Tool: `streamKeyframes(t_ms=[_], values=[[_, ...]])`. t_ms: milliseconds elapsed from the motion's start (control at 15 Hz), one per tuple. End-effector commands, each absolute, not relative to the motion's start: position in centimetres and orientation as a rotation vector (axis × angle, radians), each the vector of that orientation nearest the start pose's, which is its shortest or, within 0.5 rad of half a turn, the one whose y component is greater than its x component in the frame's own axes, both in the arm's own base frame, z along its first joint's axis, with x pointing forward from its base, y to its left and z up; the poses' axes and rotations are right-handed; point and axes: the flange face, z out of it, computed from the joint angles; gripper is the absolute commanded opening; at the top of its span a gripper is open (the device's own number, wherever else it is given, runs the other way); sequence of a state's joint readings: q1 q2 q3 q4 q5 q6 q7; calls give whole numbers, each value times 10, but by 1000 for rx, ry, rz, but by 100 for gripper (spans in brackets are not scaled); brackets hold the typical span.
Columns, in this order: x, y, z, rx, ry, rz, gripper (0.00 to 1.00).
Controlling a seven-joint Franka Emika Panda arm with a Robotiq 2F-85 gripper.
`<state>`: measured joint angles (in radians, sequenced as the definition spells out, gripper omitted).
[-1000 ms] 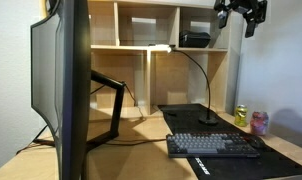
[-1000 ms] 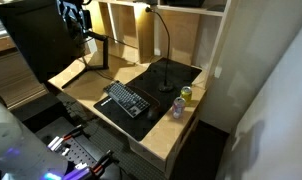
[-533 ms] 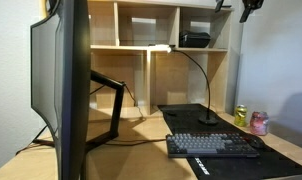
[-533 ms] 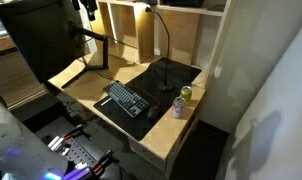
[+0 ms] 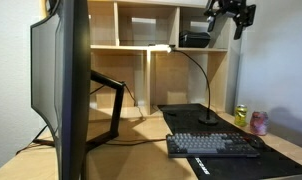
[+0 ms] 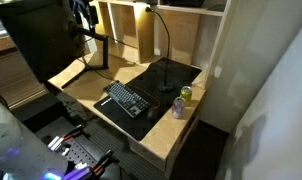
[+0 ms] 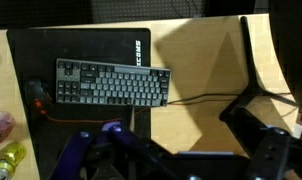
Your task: Push the keyboard forwards
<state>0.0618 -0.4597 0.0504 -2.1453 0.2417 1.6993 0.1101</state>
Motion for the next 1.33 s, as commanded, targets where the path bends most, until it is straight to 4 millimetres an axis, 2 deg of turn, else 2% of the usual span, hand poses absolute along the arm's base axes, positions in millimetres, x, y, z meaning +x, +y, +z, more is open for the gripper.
streamKeyframes(t_ms=[0,133,267,333,400,533,733,800,933,1000,1267], values=[[452,123,518,-2978,66,139,100],[476,147,482,-3017,101,118,100],[490,154,455,-3037,181,168,100],[491,155,450,-3011,193,226,100],[480,155,455,-3026,156,180,100],[484,156,444,-3025,163,213,100],[483,156,451,-3025,161,193,100],[488,161,436,-3053,168,260,100],[506,174,405,-3057,200,209,100],[517,181,391,-3046,214,117,100],[548,205,353,-2965,302,-150,100]])
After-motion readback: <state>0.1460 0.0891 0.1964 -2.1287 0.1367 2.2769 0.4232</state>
